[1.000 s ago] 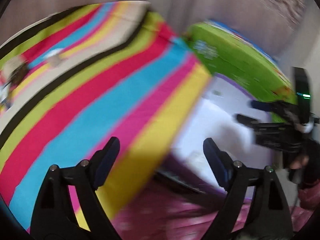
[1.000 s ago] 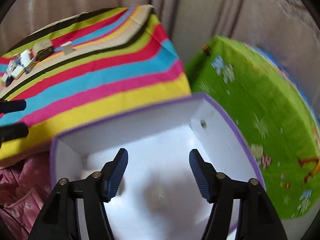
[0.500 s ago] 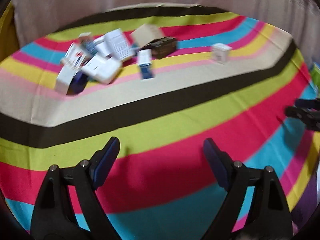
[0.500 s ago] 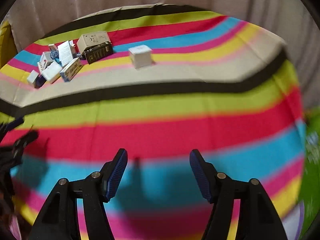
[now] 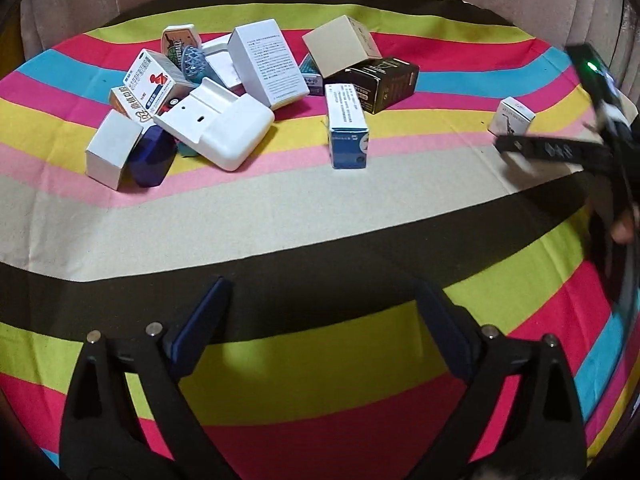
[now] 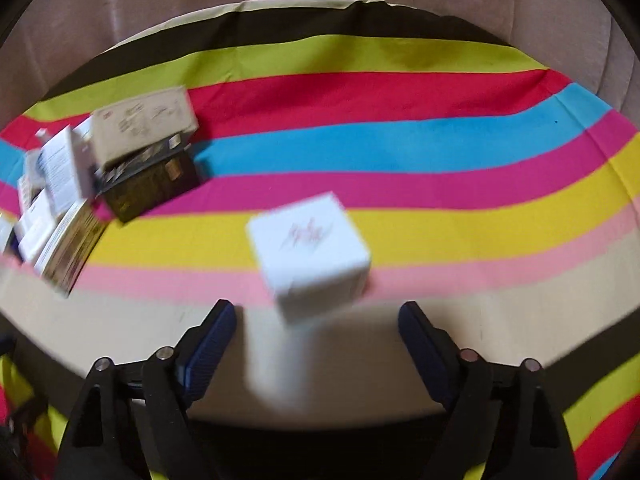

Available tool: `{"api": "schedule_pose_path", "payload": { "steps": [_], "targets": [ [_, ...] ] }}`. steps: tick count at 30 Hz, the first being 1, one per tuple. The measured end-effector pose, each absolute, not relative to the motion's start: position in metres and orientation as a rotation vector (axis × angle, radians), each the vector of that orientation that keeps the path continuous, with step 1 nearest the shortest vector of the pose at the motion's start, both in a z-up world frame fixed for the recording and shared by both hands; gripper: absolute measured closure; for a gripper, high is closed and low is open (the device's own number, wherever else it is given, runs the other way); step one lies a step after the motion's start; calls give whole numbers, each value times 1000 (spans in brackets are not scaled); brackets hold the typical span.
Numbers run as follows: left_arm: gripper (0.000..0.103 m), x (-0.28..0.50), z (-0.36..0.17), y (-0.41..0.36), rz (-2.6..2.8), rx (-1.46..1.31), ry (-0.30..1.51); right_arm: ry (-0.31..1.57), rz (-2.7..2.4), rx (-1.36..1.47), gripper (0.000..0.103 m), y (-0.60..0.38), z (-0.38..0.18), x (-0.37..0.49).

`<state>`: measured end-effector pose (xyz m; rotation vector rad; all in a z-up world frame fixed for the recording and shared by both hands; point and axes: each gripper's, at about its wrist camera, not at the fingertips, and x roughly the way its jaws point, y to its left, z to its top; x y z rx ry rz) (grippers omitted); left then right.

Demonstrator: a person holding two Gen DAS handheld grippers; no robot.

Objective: Organize rigid objects
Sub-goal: 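Grasp the small white box with printed logo using the right tool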

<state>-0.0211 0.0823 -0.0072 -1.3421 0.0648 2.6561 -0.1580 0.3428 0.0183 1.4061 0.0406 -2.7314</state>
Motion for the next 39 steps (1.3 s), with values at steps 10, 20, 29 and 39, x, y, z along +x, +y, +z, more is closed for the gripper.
{"api": "schedule_pose_path", "payload": {
  "steps": [10, 20, 29, 39],
  "targets": [
    [2, -38, -6, 88, 2644, -1369, 75, 88, -2681, 1316, 56, 340, 26, -160],
    [3, -154, -8, 121, 2654, -1400, 70, 80, -2682, 1315, 55, 336, 20, -168],
    [75, -87, 4, 92, 2713, -1313, 20, 76, -2681, 1313, 55, 335, 18, -172],
    [75, 26, -2, -13, 2888, -1341, -188, 75, -2683, 1311, 55, 334, 17, -174]
  ]
}}
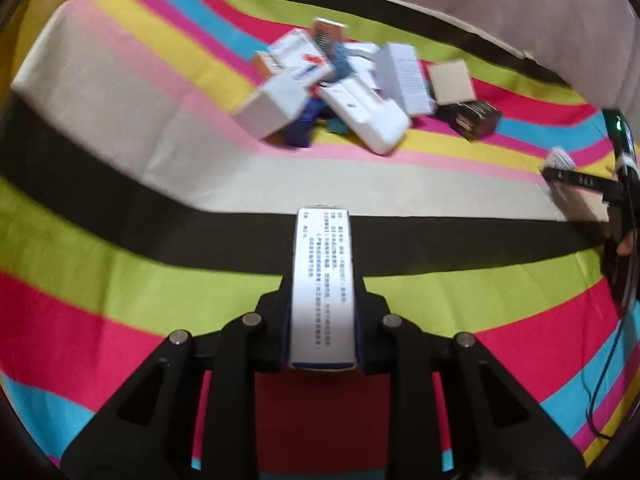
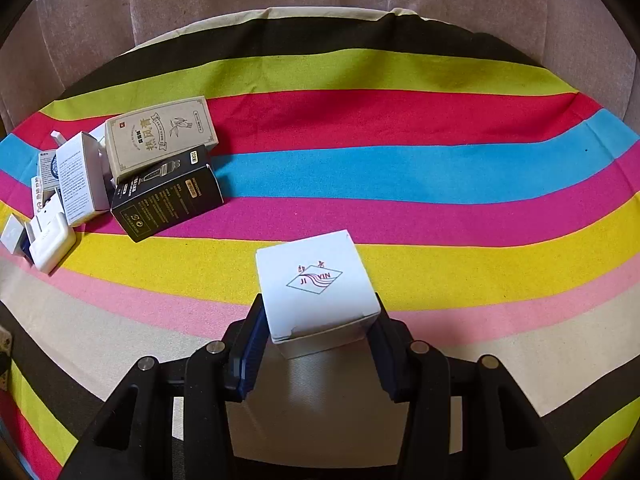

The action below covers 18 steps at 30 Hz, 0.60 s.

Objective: Organize rigid objects
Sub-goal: 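Grasp the small white box with printed logo using the right tool, then carry the logo box and the medicine box over the storage box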

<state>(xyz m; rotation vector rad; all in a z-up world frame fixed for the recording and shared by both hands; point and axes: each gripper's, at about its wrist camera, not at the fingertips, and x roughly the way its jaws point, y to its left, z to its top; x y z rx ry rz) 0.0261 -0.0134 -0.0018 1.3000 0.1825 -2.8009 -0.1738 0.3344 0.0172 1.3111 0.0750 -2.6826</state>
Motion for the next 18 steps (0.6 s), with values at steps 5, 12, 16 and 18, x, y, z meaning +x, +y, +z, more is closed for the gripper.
{"api": "schedule_pose_path", "payload": {
  "steps": [5, 12, 16, 18],
  "targets": [
    [75, 27, -3, -21, -2794, 1294, 228, 101, -2701, 1313, 55, 331, 17, -173],
    [75, 29, -3, -24, -2796, 1295, 235, -5, -2746, 1349, 56, 308, 24, -112],
    [75, 28, -3, -23, -2792, 1293, 221, 11, -2723, 1327, 56, 273, 32, -54],
    [75, 29, -1, -23, -2794, 1292, 220, 11, -2702, 1312, 56, 260, 35, -31]
  ]
}}
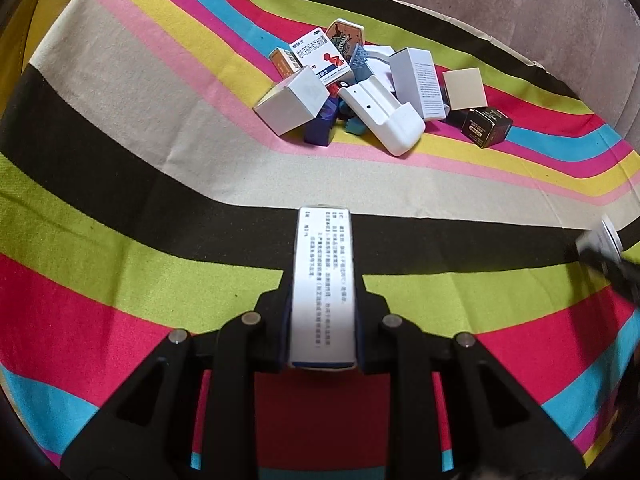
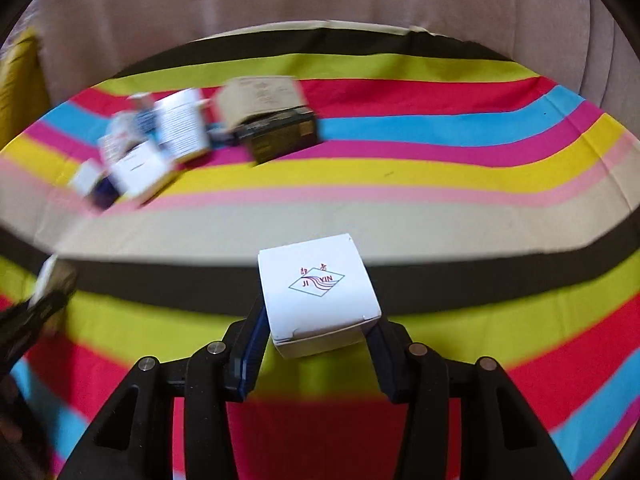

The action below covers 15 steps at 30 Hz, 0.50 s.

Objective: Organize rigid objects
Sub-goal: 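Carry the logo box and the medicine box over the storage box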

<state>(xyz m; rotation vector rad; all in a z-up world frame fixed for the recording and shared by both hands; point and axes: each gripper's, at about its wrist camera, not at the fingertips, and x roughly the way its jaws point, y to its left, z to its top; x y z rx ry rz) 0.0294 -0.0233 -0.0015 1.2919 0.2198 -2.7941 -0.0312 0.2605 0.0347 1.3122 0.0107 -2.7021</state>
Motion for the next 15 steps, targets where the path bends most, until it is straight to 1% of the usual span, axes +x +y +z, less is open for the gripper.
{"api": "schedule_pose_path", "payload": {
  "steps": [4, 7, 15],
  "targets": [
    [75, 42, 0, -9, -2827, 1324, 155, -34, -2659, 1299, 56, 245, 40, 13],
    [75, 59, 3, 12, -2874, 1372, 118, -10, -2627, 1309, 56, 242, 41, 44],
    [75, 100, 14, 74, -2998, 1432, -115, 36, -2654, 1301, 56, 267, 53, 104]
  ]
}}
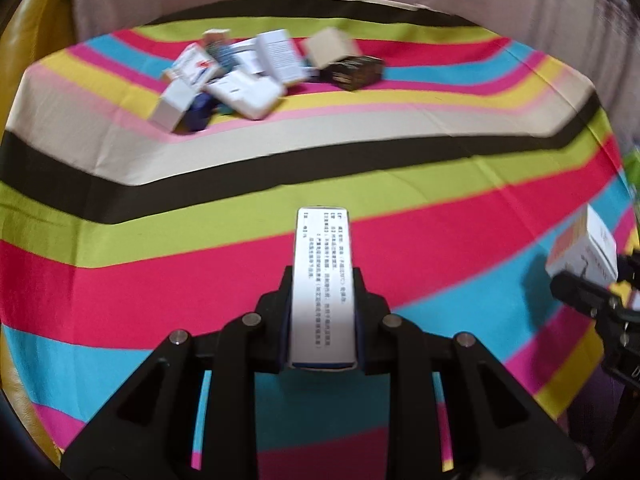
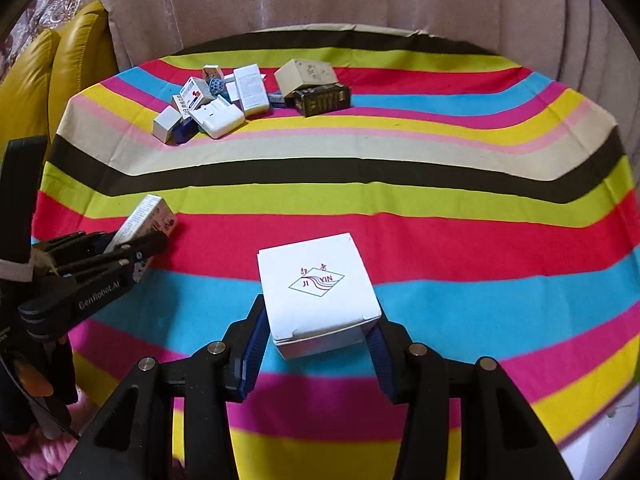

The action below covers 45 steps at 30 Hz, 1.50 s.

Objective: Organize rigid objects
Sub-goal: 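Carry the logo box and the medicine box over the storage box, then open both tools to drop the boxes into the storage box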

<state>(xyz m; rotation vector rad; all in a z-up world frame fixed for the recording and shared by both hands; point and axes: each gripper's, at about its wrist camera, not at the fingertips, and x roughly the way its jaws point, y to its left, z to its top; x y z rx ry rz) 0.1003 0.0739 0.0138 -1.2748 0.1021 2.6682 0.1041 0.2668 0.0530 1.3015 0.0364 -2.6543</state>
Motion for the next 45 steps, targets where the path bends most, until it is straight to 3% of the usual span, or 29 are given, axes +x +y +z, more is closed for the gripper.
{"api": "schedule_pose_path", "payload": {
  "steps": [14, 24, 36, 45],
  "targets": [
    [75, 151, 49, 145, 2530, -1130, 344, -109, -2759, 1254, 56, 335, 77, 178],
    [75, 190, 85, 238, 2245, -1012, 441, -211, -2929, 1266, 56, 411, 87, 248],
    [75, 248, 75, 353, 1826, -1033, 565, -342, -3078, 1402, 56, 497, 67, 320],
    [75, 267, 58, 382, 1702, -1033, 642, -350, -3091, 1494, 56, 517, 56, 338]
  ]
}}
